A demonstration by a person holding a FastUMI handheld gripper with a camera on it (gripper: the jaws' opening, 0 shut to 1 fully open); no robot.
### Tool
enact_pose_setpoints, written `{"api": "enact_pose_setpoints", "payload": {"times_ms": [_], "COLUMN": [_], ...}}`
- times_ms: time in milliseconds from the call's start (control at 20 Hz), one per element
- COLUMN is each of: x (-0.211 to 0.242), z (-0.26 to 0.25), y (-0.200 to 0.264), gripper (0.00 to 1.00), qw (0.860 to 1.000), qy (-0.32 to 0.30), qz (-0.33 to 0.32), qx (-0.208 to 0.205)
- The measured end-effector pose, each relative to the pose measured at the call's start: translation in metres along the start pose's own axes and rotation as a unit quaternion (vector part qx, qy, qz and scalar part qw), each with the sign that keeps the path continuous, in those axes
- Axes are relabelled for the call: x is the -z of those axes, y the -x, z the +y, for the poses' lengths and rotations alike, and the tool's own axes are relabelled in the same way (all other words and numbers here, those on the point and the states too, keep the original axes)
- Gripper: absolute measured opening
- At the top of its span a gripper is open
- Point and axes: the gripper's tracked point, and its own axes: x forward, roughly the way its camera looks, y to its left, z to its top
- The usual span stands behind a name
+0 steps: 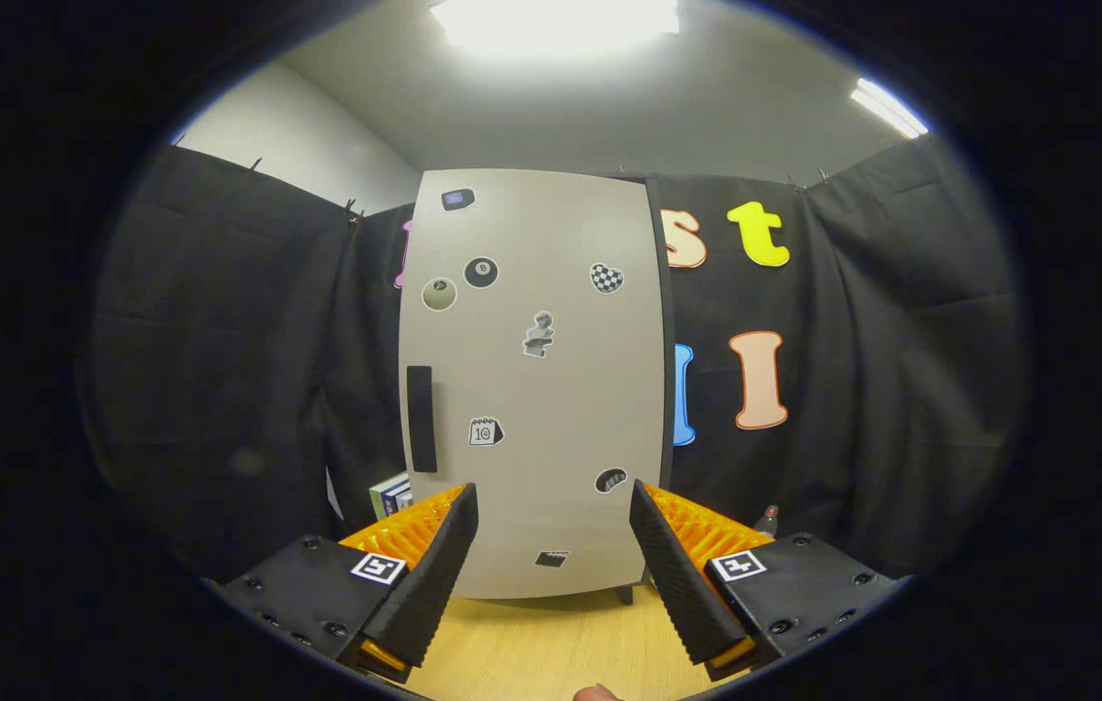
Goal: Open the shoe cabinet door, grab the shoes and put them into the shoe cabinet, then close the shoe cabinet door.
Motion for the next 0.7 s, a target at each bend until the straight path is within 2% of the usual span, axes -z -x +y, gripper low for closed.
{"api": "enact_pose_setpoints", "payload": {"times_ms": [700], "x": [0.0066], "z": [-0.0028], "y": [-0.0001], "gripper": [0.98], "qw": [1.0], "qy": [0.003], "qz": [0.002], "qx": [-0.001]}}
